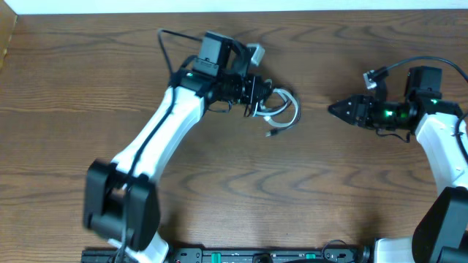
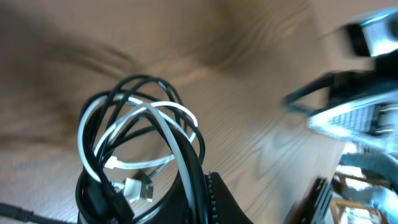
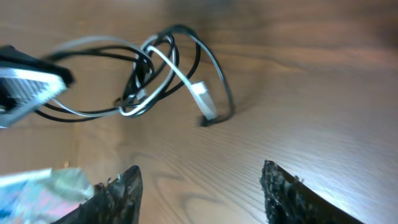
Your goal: Untangle cables
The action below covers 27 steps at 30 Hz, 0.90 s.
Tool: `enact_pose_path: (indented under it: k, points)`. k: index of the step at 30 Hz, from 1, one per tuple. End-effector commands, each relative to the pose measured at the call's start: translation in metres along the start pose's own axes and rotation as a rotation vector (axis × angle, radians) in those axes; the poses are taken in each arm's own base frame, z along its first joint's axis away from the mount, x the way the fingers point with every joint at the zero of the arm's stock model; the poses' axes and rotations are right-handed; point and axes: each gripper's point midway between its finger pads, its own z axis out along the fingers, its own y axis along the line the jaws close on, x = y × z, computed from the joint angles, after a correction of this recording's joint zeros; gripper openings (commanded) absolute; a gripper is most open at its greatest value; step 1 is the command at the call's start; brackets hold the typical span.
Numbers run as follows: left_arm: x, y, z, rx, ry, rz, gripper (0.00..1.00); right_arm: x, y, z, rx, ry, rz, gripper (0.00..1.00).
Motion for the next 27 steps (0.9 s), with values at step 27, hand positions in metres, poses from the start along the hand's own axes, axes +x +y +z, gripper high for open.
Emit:
enact_pose_path:
  k: [27]
  points:
    - [-0.033,-0.04,-0.054,-0.024,-0.172,-0.02,0.07,-0.023,0.115,0.083,-0.082,-0.075,0.255,0.78]
